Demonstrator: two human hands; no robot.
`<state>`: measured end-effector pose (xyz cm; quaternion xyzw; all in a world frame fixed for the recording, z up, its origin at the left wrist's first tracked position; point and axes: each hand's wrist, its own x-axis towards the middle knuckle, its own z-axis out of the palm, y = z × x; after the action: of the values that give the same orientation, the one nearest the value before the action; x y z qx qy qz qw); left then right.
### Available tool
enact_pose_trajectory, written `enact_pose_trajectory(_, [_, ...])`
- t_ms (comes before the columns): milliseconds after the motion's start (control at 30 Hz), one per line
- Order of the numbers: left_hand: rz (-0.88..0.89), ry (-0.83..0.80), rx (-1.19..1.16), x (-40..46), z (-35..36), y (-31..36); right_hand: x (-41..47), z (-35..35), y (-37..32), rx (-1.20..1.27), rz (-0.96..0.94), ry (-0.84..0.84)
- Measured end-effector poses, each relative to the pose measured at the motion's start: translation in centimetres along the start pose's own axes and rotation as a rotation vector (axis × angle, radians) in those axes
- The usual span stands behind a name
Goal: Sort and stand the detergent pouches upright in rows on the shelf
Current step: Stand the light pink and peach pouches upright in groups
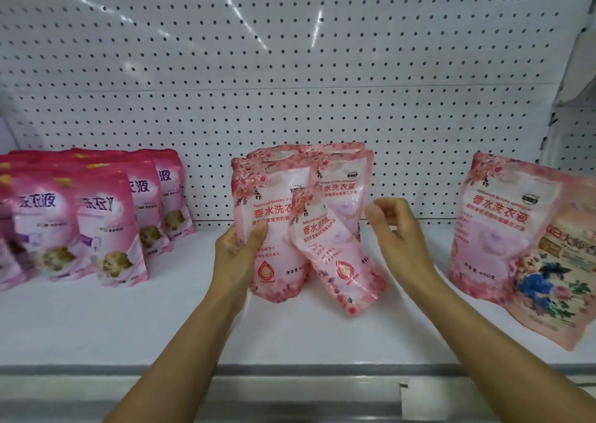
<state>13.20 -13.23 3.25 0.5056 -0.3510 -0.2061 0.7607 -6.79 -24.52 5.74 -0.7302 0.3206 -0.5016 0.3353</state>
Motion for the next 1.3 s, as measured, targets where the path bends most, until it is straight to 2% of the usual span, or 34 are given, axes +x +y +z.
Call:
enact_pose_trajectory(100, [-0.014,0.013,-0.008,0.0,0.3,0.0,2.2,0.5,1.4,0.045,0.275,-0.313])
enact_pose_trajectory(200, [-0.019,0.006,-0.015,0.0,0.3,0.0,2.9,1.5,2.8,0.175,0.531,-0.466])
enact_pose_trajectory(267, [-0.022,0.002,-0.011,0.0,0.1,-0.1,3.1,1.5,3.0,0.228,0.612,-0.54])
enact_pose_trajectory(367, [-0.017,0.034,-0.028,0.0,-0.3,-0.2,3.0,1.2,2.9,0.314,0.625,-0.595])
enact_pose_trajectory(467, [-0.014,0.089,-0.065,0.4,-0.8,0.1,2.6,0.6,2.6,0.465,0.536,-0.512])
enact_pose_trajectory(667, [0.006,0.1,-0.006,2.5,-1.1,0.5,2.6,0.9,2.1,0.634,0.272,-0.043])
enact_pose_trajectory(733, [-0.005,0.093,-0.018,3.2,-1.0,0.3,2.5,1.4,2.2,0.647,0.23,0.055])
enact_pose_trajectory(800, [-0.046,0.091,-0.031,3.6,-1.1,-0.2,2.4,1.9,2.7,0.615,0.236,0.051])
enact_pose_trajectory(900, [-0.095,0.055,-0.019,3.5,-1.7,-0.8,1.9,2.1,3.8,0.56,0.275,-0.05])
enact_pose_trajectory(1033, [-0.148,-0.157,0.126,2.3,-2.7,-0.9,1.5,2.0,5.1,0.37,0.297,-0.251])
enact_pose_trajectory(1100, [-0.174,-0.199,0.23,1.9,-3.2,-1.0,1.5,2.1,5.5,0.302,0.284,-0.305])
enact_pose_trajectory(1300, [-0.162,-0.119,0.275,2.4,-4.0,-2.1,1.8,2.3,5.4,0.208,0.262,-0.207])
